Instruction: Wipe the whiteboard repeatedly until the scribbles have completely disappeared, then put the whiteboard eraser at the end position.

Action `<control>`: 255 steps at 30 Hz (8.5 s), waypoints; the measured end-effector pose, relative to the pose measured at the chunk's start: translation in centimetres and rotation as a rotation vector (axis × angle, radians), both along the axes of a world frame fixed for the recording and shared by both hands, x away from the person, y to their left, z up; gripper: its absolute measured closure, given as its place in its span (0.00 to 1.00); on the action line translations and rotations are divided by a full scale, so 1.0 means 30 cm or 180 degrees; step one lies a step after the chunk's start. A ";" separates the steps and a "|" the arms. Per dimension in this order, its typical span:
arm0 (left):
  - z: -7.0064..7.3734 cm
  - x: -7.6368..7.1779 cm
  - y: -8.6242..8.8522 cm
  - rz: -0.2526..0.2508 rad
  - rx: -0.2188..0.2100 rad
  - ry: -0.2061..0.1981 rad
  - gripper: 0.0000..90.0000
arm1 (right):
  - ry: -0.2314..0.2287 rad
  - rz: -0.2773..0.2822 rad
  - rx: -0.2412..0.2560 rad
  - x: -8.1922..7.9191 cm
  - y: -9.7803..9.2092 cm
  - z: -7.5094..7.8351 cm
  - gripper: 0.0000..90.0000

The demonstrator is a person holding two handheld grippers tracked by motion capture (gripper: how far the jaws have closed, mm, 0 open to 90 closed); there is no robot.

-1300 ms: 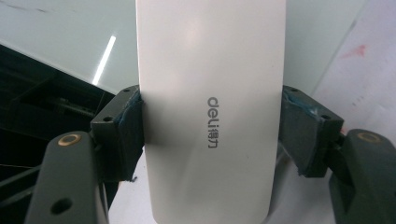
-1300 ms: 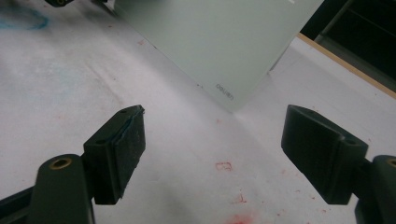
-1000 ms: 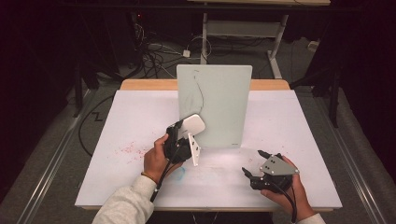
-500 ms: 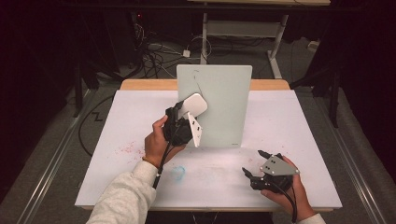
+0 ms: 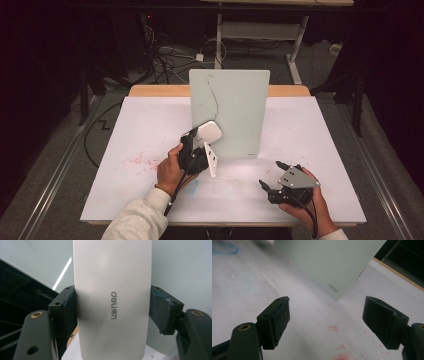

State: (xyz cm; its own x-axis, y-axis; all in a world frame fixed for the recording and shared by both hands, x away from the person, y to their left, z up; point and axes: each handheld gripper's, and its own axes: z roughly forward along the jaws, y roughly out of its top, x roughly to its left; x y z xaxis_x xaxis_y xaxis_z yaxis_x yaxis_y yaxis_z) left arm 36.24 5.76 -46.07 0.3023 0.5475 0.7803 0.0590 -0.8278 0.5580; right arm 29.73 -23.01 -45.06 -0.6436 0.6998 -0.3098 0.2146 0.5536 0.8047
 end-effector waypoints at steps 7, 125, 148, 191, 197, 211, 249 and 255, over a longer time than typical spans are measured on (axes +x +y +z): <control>-0.006 -0.005 -0.032 -0.0013 0.0027 0.0067 0.32 | 0.0004 0.0020 -0.0015 0.002 0.004 -0.003 0.25; 0.141 0.045 -0.057 -0.0090 -0.0400 0.0121 0.32 | -0.0013 0.0061 -0.0024 -0.008 0.001 0.005 0.25; 0.467 0.158 0.025 -0.0034 -0.0992 0.0045 0.32 | 0.0012 0.0047 -0.0012 0.001 -0.010 0.004 0.25; 0.521 0.136 0.023 -0.0072 -0.0800 0.0040 0.32 | -0.0004 0.0081 -0.0038 -0.009 -0.003 0.006 0.25; 0.463 0.156 0.028 0.0005 -0.0723 0.0155 0.32 | -0.0011 0.0078 -0.0032 -0.009 -0.005 0.007 0.25; 0.247 0.065 0.037 -0.0097 -0.0481 0.0511 0.32 | 0.0003 0.0083 -0.0046 -0.012 0.001 0.005 0.25; 0.071 -0.114 -0.056 -0.1617 0.0120 0.2423 0.32 | -0.0031 0.0037 -0.0030 -0.008 -0.008 0.006 0.25; 0.062 -0.116 -0.090 -0.1679 0.0175 0.2441 0.32 | -0.0015 0.0041 -0.0045 -0.005 -0.008 0.002 0.25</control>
State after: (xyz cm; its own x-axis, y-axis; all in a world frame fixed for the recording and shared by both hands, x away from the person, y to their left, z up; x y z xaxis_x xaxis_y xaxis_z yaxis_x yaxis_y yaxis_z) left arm 32.77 3.06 -44.22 0.9449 0.1608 0.2852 0.0039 -0.8765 0.4814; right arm 29.59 -23.24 -45.00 -0.6511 0.6870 -0.3225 0.2037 0.5675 0.7978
